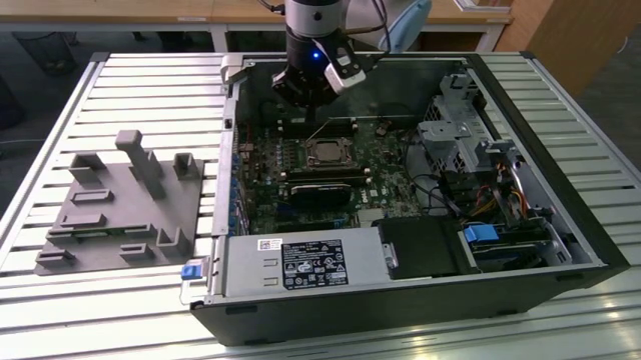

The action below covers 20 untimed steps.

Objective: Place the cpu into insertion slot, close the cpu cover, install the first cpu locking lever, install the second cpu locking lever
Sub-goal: 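Install the first cpu locking lever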

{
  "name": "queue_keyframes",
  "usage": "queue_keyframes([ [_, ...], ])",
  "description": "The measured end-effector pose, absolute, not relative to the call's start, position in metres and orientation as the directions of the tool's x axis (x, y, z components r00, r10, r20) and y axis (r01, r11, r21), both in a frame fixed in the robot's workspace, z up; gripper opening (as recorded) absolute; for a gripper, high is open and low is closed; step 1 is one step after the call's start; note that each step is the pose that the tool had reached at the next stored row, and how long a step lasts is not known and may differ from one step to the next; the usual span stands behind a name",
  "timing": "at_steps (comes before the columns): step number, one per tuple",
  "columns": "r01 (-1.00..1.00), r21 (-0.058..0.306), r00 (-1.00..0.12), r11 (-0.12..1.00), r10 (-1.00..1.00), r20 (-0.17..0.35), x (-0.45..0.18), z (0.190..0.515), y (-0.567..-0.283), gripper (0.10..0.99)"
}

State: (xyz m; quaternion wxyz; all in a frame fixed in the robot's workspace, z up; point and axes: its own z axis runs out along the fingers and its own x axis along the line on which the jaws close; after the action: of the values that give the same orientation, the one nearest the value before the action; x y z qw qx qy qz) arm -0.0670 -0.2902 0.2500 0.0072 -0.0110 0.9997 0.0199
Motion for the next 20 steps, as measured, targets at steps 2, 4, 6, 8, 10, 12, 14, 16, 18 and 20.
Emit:
queue_keyframes([
  [2, -0.022, 0.059, -1.0, 0.998, -0.021, -0.015, -0.067, 0.25, -0.29, 0.106],
  [4, -0.022, 0.072, -1.0, 0.997, -0.021, -0.016, -0.067, 0.249, -0.29, 0.106],
  [6, -0.022, 0.072, -1.0, 0.997, -0.021, -0.017, -0.067, 0.248, -0.29, 0.106],
  [8, -0.024, 0.072, -1.0, 0.997, -0.022, -0.017, -0.066, 0.246, -0.29, 0.106],
  [10, -0.028, 0.072, -0.999, 0.997, -0.027, -0.017, -0.063, 0.244, -0.29, 0.106],
  [12, -0.046, 0.072, -0.999, 0.996, -0.045, -0.018, -0.062, 0.243, -0.29, 0.106],
  [14, -0.07, 0.072, -0.997, 0.995, -0.068, -0.022, -0.062, 0.241, -0.29, 0.106],
  [16, -0.07, 0.071, -0.997, 0.995, -0.068, -0.023, -0.06, 0.239, -0.29, 0.106],
  [18, -0.069, 0.071, -0.997, 0.995, -0.068, -0.022, -0.056, 0.237, -0.289, 0.106],
  [20, -0.069, 0.072, -0.997, 0.995, -0.068, -0.023, -0.053, 0.236, -0.288, 0.106],
])
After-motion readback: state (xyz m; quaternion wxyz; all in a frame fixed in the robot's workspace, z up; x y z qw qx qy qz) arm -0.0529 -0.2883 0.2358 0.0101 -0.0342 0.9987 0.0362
